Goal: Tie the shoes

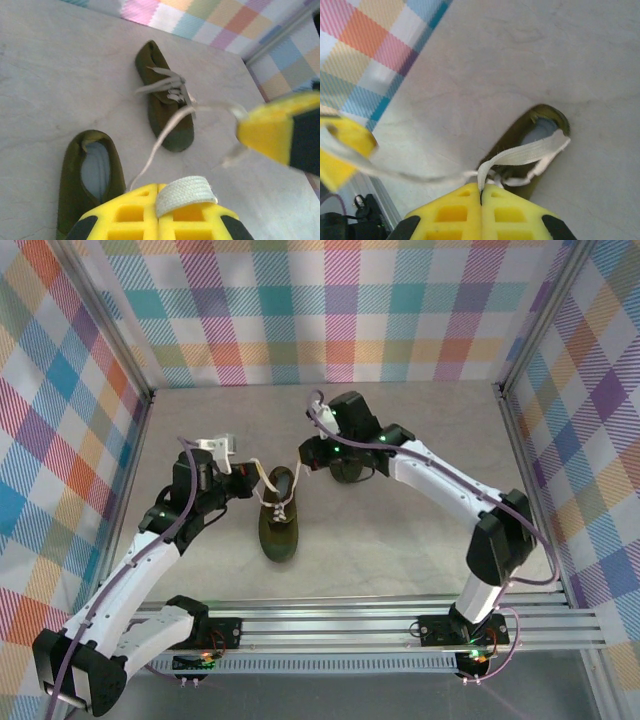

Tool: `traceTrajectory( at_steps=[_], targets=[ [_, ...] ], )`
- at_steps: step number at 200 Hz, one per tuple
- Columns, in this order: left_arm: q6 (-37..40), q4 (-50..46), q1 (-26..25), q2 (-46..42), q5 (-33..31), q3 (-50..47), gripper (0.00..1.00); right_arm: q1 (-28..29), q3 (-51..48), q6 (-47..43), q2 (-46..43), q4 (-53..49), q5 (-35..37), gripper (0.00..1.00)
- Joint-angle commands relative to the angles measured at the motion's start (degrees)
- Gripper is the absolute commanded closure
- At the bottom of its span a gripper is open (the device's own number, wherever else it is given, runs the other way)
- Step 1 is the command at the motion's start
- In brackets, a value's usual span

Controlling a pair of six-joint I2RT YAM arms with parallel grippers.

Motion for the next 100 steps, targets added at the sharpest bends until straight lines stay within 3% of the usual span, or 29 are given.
traceTrajectory(
  at_steps=[1, 20, 70, 100],
  targets=[
    [2.9, 3.6, 0.3, 0.5, 6.4, -1.5, 1.0, 0.4, 4.4, -1.8, 1.2, -0.9, -6.6, 1.0],
    [2.4, 3.8, -0.3, 2.6, 6.9, -0.5, 1.0, 0.4, 3.3, -1.7, -0.3, -0.3, -3.8, 1.0],
    [-6.1, 2.5, -0.3, 3.7, -6.5, 3.5, 1.0, 0.4, -9.4, -1.6, -9.4, 3.0, 2.1, 1.0],
    [-11.2, -1.2, -0.3, 7.2, -6.6, 8.8, 1.0, 0.6, -16.4, -4.1, -13.2, 5.2, -1.6, 1.0]
  ],
)
